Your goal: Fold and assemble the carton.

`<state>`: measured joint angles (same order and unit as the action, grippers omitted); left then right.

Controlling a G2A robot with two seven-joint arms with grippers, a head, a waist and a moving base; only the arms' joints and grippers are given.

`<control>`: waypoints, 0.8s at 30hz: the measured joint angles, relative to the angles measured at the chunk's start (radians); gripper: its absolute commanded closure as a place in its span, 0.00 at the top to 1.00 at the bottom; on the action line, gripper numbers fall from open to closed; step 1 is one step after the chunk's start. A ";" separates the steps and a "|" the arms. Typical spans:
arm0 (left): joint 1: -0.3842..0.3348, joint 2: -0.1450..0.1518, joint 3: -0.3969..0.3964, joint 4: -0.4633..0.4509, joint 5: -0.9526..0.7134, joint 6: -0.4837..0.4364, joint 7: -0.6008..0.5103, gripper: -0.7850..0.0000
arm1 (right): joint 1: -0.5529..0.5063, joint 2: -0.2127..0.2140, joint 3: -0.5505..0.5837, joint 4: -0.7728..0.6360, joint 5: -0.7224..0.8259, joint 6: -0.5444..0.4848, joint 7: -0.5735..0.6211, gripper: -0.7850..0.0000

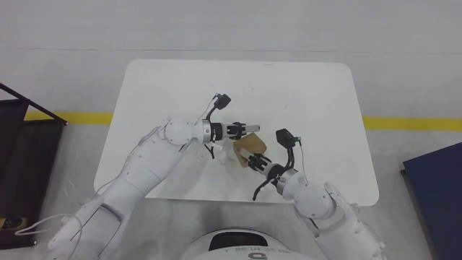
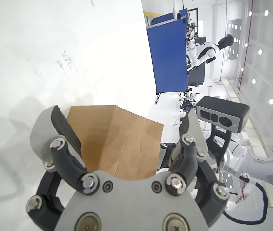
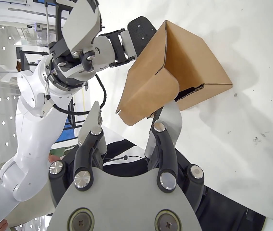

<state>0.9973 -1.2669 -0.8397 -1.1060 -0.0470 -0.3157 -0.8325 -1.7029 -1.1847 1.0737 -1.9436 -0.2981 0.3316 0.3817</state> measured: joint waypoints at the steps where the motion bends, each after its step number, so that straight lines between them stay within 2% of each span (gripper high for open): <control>1: 0.001 0.000 -0.002 -0.003 0.000 0.000 -0.001 1.00 | 0.008 -0.002 -0.005 0.006 0.000 0.005 -0.003 0.52; 11: 0.027 0.006 -0.031 -0.019 -0.048 -0.003 -0.012 1.00 | 0.052 -0.012 -0.012 0.028 0.027 0.021 -0.046 0.48; 18: 0.063 0.009 -0.069 -0.026 -0.195 -0.008 -0.045 1.00 | 0.046 -0.010 0.038 0.018 0.051 0.018 -0.078 0.51; 24: 0.082 0.017 -0.098 -0.030 -0.218 -0.002 -0.047 1.00 | 0.019 -0.004 0.082 -0.028 0.028 0.043 -0.109 0.55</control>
<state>1.0791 -1.2503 -0.9376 -1.1361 -0.2651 -0.3181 -0.8797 -1.6838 -1.1890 1.1560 -1.9713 -0.2697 0.3746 0.2726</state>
